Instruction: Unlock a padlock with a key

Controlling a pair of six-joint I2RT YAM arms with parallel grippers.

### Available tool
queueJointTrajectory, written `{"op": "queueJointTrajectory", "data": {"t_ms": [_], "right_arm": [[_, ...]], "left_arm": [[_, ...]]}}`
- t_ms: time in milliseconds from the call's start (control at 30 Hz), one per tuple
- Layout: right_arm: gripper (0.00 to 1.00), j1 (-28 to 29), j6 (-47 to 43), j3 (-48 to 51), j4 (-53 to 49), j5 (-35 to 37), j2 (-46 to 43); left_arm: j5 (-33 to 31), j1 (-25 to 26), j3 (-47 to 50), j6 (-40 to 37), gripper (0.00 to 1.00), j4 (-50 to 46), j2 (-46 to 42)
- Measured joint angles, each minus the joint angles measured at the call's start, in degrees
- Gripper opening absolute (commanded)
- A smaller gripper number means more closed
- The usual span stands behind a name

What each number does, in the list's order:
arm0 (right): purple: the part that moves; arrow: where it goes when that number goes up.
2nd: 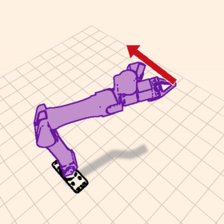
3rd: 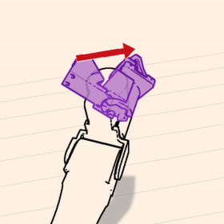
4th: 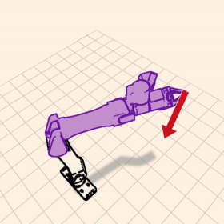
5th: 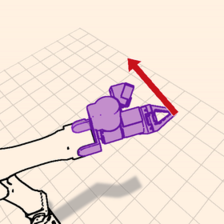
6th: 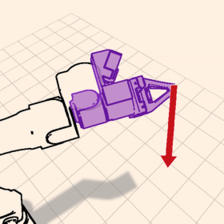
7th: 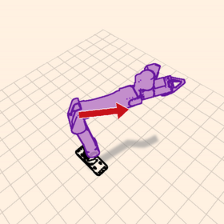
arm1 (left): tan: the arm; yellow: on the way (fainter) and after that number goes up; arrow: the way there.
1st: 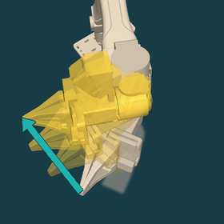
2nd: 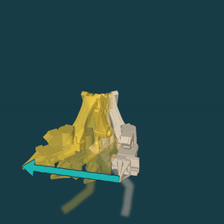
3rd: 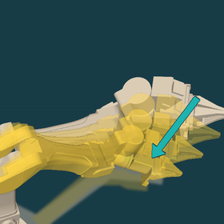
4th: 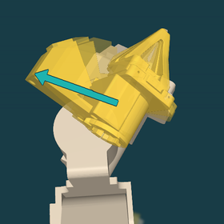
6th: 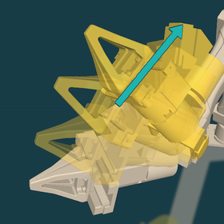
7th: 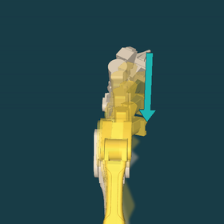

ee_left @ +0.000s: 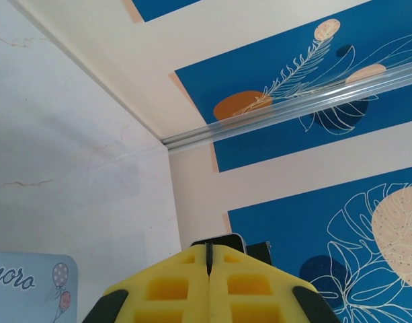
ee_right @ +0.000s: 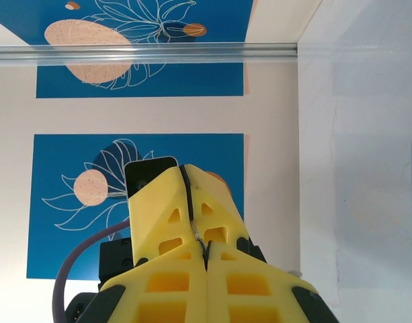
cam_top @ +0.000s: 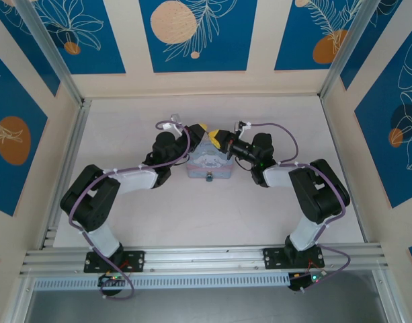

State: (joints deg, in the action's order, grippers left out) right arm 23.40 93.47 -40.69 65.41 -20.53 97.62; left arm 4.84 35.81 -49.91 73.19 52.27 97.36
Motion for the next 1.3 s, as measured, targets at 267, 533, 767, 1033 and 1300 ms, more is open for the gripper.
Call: {"op": "queueJointTrajectory", "data": {"t_ms": [267, 533, 767, 1033, 1300], "right_arm": [[0.05, 0.0, 0.0, -0.2, -0.1, 0.2, 0.1], [0.11, 0.2, 0.0, -0.6, -0.5, 0.2, 0.2], [0.13, 0.2, 0.0, -0.6, -0.5, 0.2, 0.5], [0.19, 0.2, 0.7, -1.4, -0.3, 0.3, 1.6], [0.17, 0.2, 0.9, -1.6, -0.3, 0.6, 2.0]], "left_arm": [[-1.0, 0.3, 0.1, 0.1, 0.00, 0.0, 0.0], [-2.1, 0.5, 0.8, 0.5, 0.00, 0.9, 0.0], [-2.2, 0.6, 0.9, 0.5, 0.00, 0.9, 0.0], [-2.6, 0.6, 0.9, 0.5, 0.00, 0.9, 0.0], [-2.6, 0.7, 1.0, 0.5, 0.00, 1.1, 0.0]]}}
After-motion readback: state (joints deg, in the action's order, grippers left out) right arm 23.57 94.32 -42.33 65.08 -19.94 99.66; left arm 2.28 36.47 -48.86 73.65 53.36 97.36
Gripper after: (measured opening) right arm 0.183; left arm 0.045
